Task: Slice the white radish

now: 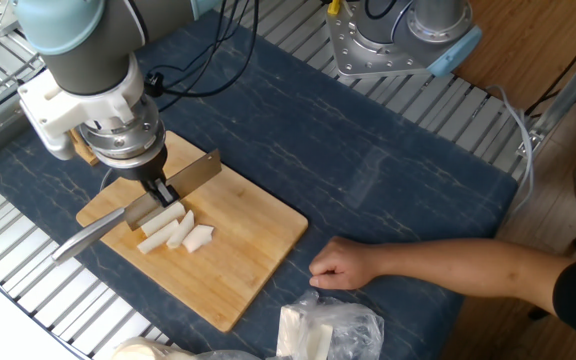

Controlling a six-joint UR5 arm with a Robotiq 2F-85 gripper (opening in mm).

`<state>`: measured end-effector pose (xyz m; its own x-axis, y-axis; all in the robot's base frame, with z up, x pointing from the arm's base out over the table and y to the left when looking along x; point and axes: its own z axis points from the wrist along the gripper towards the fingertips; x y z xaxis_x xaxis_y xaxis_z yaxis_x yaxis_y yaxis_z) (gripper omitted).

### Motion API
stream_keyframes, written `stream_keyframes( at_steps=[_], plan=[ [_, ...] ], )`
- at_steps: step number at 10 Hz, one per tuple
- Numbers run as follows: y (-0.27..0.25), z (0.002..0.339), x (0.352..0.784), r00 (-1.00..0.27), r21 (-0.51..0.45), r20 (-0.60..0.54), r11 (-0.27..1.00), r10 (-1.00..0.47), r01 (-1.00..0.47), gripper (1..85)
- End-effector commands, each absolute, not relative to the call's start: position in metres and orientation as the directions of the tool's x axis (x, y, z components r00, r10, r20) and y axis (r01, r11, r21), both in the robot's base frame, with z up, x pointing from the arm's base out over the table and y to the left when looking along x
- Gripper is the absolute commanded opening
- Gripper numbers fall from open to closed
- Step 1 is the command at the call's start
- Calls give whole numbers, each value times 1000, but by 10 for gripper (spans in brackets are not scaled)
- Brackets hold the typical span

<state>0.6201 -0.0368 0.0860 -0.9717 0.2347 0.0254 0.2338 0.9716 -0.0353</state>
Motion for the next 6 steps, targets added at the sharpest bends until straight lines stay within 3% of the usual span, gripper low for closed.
stream_keyframes(
  at_steps=[1, 6],
  plan=[
    [-35, 87, 620, -971, -26, 27, 971, 237, 236, 10],
    [-32, 90, 621, -968, -13, 25, 968, 250, 250, 10]
  ],
)
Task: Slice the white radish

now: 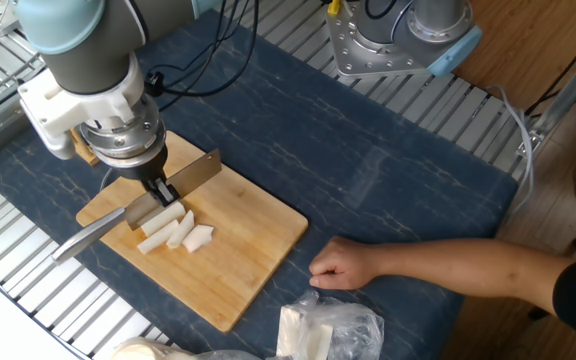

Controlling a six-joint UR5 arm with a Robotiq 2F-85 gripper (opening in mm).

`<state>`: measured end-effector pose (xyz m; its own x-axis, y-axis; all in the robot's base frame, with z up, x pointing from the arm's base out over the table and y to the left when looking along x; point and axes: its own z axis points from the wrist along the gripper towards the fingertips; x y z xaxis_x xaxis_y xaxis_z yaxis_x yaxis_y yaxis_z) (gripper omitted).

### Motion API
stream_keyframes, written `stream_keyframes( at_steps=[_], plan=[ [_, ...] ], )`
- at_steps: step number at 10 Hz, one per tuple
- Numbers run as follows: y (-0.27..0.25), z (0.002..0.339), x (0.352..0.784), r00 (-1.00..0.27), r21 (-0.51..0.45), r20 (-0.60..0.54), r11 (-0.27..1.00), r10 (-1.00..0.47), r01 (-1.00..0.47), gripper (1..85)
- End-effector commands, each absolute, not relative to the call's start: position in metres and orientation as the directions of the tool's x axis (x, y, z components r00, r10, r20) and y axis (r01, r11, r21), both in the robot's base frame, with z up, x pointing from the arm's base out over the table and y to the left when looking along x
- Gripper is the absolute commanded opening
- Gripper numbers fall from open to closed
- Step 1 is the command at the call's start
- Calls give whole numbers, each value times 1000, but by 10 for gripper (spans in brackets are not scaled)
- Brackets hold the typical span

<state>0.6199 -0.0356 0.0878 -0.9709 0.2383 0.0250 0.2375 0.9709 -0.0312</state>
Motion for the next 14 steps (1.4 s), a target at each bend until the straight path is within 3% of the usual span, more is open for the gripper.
stream_keyframes(
  at_steps=[1, 14],
  plan=[
    [-32, 91, 621, -968, -12, 25, 968, 250, 250, 10],
    [-32, 70, 637, -967, -9, -9, 967, 255, 256, 10]
  ],
)
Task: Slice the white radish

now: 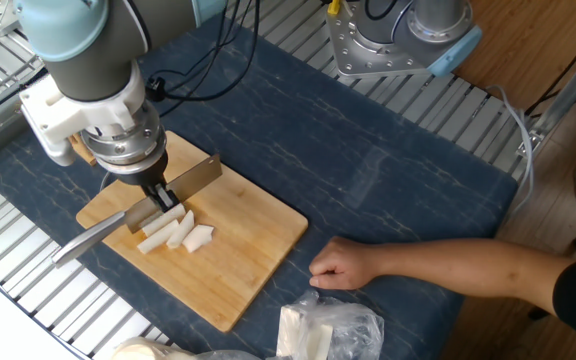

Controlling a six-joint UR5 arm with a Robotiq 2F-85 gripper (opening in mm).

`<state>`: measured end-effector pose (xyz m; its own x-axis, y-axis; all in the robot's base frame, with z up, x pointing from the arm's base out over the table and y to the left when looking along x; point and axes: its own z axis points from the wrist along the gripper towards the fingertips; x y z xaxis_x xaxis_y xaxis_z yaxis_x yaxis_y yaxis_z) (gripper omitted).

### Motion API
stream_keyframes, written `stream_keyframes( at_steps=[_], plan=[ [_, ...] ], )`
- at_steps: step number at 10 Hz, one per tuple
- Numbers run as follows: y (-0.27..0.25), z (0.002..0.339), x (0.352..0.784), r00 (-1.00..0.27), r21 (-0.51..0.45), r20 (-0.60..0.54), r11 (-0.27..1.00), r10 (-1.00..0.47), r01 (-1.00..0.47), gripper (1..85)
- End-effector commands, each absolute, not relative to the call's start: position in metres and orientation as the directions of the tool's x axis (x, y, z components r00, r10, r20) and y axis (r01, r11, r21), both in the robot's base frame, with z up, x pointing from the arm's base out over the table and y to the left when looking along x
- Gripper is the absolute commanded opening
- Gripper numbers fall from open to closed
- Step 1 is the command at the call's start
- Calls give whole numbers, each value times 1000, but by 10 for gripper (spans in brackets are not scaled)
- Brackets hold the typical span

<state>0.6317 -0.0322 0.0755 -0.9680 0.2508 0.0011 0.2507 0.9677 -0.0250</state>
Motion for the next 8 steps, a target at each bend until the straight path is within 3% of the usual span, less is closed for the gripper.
stream_keyframes(
  at_steps=[1, 8],
  plan=[
    [-34, 66, 639, -967, -8, -15, 967, 254, 254, 10],
    [-33, 58, 646, -966, -8, -37, 967, 255, 255, 10]
  ],
)
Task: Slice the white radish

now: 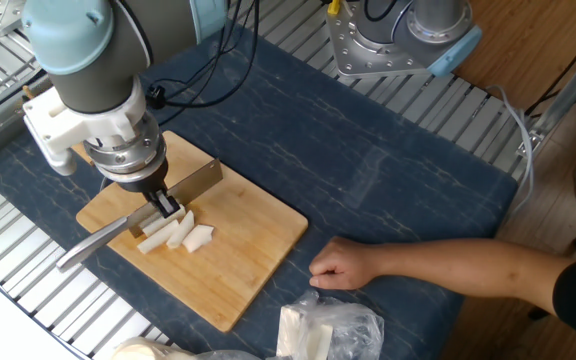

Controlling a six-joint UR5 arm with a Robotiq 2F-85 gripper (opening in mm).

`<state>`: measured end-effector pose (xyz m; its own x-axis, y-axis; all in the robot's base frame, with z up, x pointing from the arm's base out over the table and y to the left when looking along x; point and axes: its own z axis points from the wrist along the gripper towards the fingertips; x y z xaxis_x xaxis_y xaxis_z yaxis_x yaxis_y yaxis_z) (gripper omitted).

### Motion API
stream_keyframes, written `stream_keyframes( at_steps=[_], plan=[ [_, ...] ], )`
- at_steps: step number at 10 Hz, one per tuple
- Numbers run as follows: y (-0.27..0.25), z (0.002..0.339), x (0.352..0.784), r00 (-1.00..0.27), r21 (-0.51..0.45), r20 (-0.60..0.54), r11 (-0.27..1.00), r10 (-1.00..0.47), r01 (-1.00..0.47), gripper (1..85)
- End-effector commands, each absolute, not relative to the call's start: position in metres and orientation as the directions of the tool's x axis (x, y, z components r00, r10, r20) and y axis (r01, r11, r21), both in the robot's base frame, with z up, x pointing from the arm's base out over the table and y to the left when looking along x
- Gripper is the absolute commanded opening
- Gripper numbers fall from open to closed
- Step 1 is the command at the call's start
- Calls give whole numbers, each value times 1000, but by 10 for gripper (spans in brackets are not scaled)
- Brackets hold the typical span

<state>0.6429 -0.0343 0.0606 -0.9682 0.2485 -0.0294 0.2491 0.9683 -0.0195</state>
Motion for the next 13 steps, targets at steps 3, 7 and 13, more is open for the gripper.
stream_keyframes(
  at_steps=[3, 7, 13],
  plan=[
    [-34, 54, 648, -967, -16, -53, 968, 248, 249, 10],
    [-14, 81, 634, -967, 4, -6, 967, 256, 256, 10],
    [-13, 98, 626, -973, -14, 36, 974, 228, 227, 10]
  ],
)
